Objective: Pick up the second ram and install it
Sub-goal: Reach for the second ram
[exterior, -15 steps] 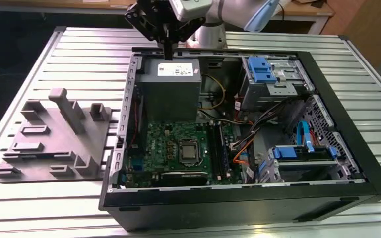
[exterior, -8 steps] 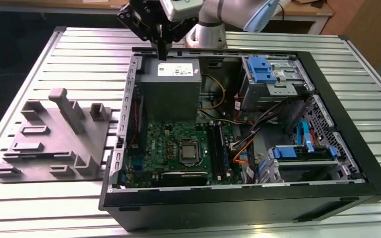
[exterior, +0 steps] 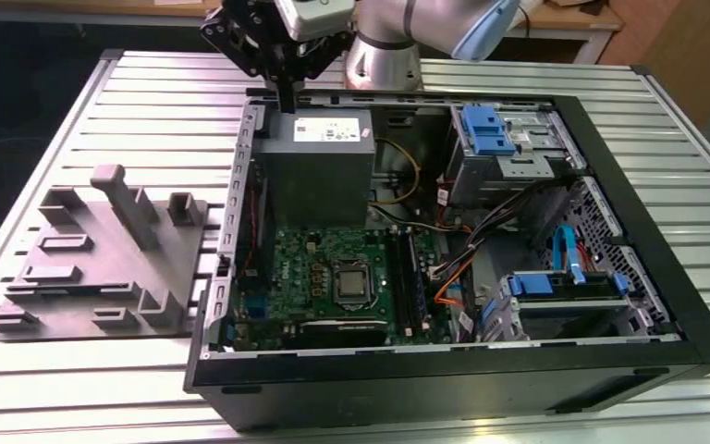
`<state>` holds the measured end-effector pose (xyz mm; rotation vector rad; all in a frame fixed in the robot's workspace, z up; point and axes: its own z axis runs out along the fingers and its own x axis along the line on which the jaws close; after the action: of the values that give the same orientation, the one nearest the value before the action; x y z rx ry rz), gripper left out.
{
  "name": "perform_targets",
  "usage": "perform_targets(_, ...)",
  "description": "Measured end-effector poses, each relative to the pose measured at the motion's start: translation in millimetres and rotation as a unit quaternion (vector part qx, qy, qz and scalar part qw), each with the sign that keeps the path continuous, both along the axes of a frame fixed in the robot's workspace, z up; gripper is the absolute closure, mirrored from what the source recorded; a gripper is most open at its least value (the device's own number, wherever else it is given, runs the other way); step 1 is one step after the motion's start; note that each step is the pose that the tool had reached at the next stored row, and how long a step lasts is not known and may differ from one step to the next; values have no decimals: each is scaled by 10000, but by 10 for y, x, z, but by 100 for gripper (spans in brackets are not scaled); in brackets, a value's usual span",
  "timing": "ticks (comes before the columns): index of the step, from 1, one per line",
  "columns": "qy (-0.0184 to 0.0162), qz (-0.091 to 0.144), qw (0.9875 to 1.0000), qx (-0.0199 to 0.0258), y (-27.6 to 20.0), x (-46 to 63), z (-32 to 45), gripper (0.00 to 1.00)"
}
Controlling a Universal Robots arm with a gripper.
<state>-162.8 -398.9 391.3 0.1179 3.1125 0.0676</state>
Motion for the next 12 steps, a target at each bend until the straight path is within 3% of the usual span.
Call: perform_targets(12,0,-2,10000,0,0,-205,-22,90)
